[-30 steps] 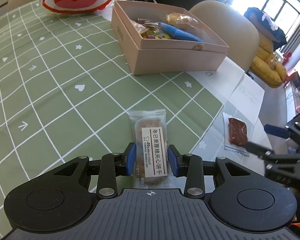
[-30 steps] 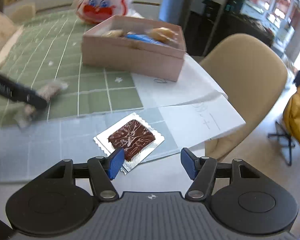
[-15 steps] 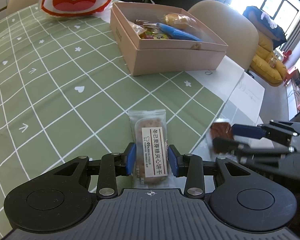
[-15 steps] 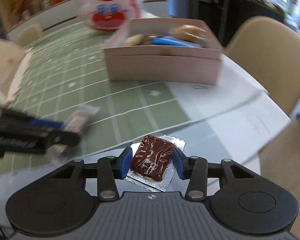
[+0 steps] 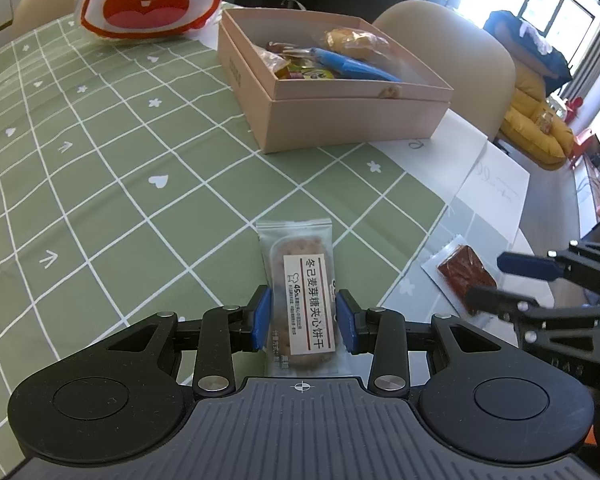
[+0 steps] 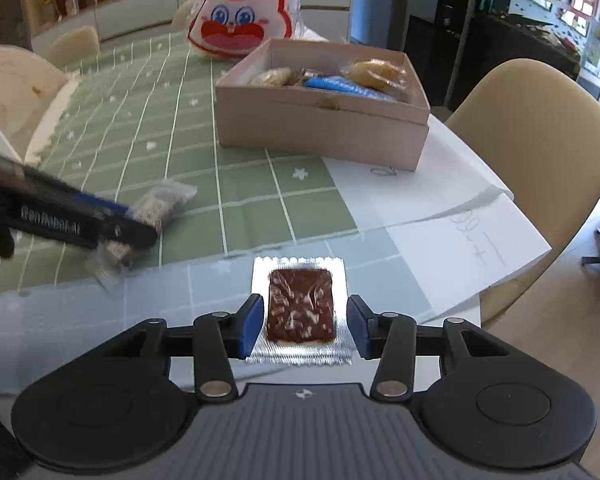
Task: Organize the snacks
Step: 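Lift the chocolate square with the right tool while the left tool lifts the biscuit packet, then lower both items into the pink box and open both tools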
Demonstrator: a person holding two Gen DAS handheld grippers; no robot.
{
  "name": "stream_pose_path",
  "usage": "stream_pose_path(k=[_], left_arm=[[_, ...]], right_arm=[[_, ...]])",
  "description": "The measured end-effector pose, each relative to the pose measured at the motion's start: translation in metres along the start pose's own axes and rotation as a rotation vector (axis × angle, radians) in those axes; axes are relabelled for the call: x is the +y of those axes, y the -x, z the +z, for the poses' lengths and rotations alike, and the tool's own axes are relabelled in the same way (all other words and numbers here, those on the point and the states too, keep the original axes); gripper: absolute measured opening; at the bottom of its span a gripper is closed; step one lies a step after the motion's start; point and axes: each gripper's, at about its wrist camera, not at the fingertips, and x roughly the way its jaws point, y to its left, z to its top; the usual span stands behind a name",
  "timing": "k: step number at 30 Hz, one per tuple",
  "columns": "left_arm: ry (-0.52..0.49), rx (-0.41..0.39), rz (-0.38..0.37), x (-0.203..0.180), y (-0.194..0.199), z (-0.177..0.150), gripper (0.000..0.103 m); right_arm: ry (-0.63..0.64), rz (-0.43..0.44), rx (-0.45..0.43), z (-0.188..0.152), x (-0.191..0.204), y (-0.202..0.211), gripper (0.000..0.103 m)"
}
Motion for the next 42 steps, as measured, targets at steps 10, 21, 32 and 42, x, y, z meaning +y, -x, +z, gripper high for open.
stream_pose_path(k=[10,21,32,42], left_arm=[[-0.011,-0.002,0.005,-0.001,0.0,0.0,0.041],[-0.03,-0.005,0.021,-0.004,0.0,-0.001,0.041],[-0.026,-0.075,-0.004,-0.016,0.012,-0.005,0.036],[-0.031,-0.453,-0.103,-0.032,0.099,0.164,0.037]], right_arm=[[-0.021,0.006,0.021,0.004,0.007,-0.018,0.046],[-0.019,0.001,0.02,0.002,0.01,-0.014,0.038],[-0.107,0.029,-0.089,0.024,-0.012,0.027,0.038],[-0.109,-0.019,-0.413,0.112,-0.052,0.115,0.038]])
